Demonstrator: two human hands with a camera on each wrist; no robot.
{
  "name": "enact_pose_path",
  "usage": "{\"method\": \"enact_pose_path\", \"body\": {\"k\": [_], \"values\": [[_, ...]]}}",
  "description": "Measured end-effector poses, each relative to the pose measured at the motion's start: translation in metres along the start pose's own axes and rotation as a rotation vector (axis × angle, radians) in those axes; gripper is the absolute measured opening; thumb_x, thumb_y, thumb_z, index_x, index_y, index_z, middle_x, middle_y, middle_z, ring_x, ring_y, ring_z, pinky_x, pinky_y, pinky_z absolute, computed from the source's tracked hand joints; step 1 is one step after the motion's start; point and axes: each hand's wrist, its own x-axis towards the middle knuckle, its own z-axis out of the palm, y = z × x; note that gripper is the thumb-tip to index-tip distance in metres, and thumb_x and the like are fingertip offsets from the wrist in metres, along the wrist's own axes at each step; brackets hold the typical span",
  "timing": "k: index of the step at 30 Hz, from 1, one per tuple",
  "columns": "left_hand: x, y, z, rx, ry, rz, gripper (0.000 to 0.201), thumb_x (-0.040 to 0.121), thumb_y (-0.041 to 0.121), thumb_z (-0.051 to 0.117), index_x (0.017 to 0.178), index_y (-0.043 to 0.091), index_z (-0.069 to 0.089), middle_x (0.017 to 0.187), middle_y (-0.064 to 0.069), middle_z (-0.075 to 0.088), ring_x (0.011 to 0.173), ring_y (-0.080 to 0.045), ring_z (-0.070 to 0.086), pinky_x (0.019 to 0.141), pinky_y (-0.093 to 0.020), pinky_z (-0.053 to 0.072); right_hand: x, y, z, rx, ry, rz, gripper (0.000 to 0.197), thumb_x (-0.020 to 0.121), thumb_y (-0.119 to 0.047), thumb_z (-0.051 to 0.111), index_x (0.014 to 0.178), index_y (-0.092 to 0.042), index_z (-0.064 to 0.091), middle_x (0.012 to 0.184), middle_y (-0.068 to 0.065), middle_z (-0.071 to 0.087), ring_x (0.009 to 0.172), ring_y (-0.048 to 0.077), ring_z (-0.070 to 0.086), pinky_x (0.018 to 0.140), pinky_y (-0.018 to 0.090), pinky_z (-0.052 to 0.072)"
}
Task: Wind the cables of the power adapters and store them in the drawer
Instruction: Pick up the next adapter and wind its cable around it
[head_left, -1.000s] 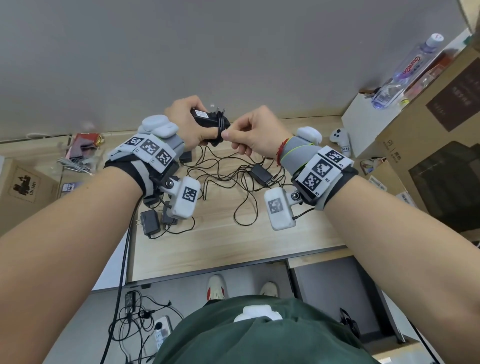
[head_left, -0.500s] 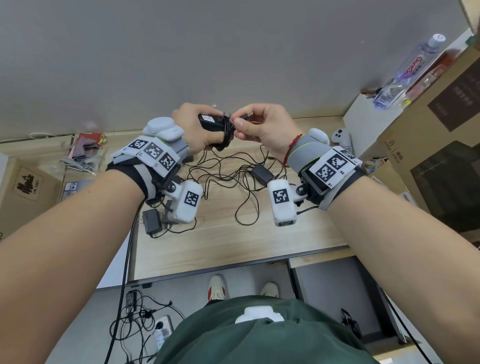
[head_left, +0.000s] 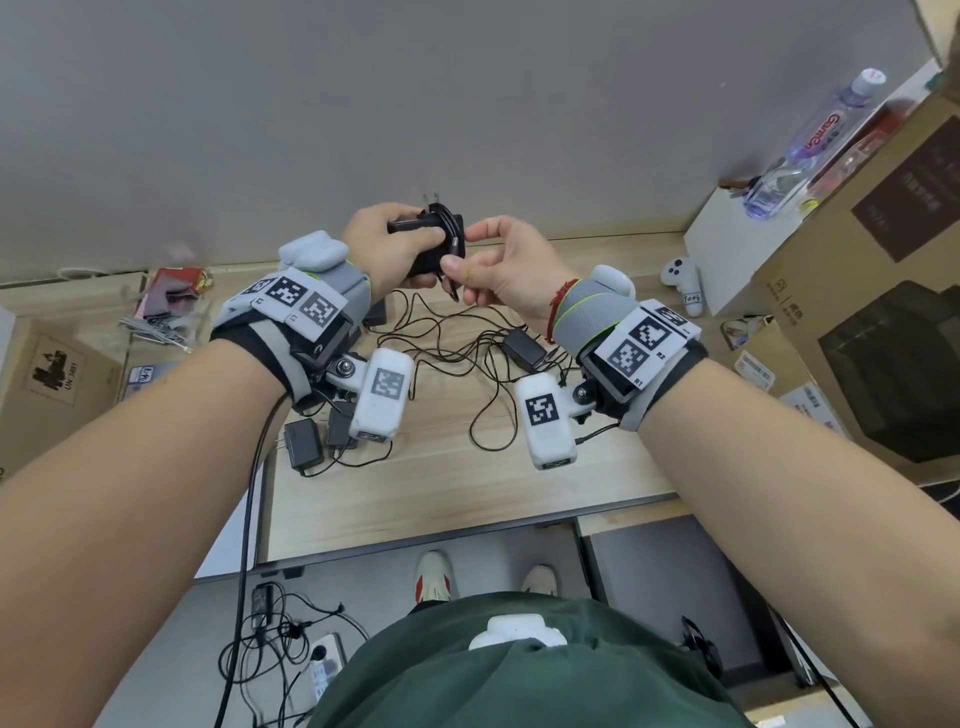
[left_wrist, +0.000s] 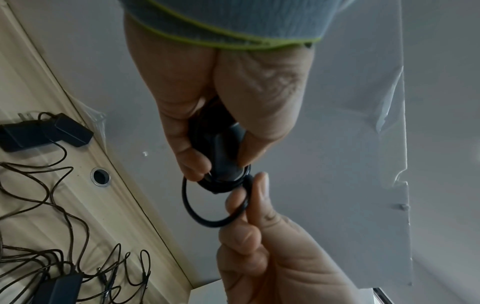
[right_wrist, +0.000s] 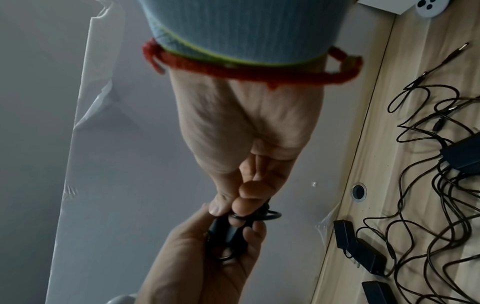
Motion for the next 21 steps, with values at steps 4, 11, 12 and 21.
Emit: {"method": "enact_pose_path", "body": {"k": [4, 11, 12, 21], "values": [[-0.001, 0.005, 0.005, 0.008, 0.031, -0.010, 0.032, 0.088, 0.008, 0.061, 0.120, 0.009, 0.062, 0.098, -0.007, 0.061, 0.066, -0.020, 0.065, 0.058, -0.031, 0.061, 0.006, 0.000, 0.001, -0.057, 0.011, 0.019, 0.041, 0.086, -0.007, 0.073, 0.112, -0.007, 0.041, 0.078, 0.021, 0.066, 0.050, 0.016, 0.052, 0.047, 0.021, 0.042], [-0.002, 0.004, 0.008, 0.010, 0.008, -0.019, 0.033, 0.088, 0.009, 0.061, 0.121, 0.013, 0.060, 0.101, -0.005, 0.058, 0.067, -0.023, 0.066, 0.053, -0.028, 0.059, 0.013, -0.001, -0.001, -0.059, 0.141, 0.028, 0.033, 0.087, -0.001, 0.070, 0.112, 0.007, 0.050, 0.060, 0.008, 0.067, 0.042, 0.010, 0.057, 0.044, 0.018, 0.045], [-0.002, 0.004, 0.008, 0.014, 0.005, -0.017, 0.033, 0.088, 0.009, 0.061, 0.120, 0.014, 0.059, 0.098, -0.003, 0.057, 0.069, -0.023, 0.067, 0.054, -0.028, 0.059, 0.014, -0.001, -0.001, -0.069, 0.153, 0.030, 0.028, 0.088, -0.001, 0.070, 0.108, 0.008, 0.053, 0.059, 0.009, 0.066, 0.042, 0.010, 0.057, 0.044, 0.018, 0.045], [-0.002, 0.002, 0.010, 0.046, -0.048, 0.028, 0.037, 0.090, 0.015, 0.064, 0.126, 0.012, 0.056, 0.101, -0.002, 0.058, 0.075, -0.022, 0.069, 0.065, -0.034, 0.062, 0.019, 0.003, -0.007, -0.435, 0.318, -0.048, 0.026, 0.082, -0.030, 0.076, 0.068, -0.022, 0.057, 0.062, 0.002, 0.066, 0.050, 0.014, 0.060, 0.064, 0.032, 0.055]]}}
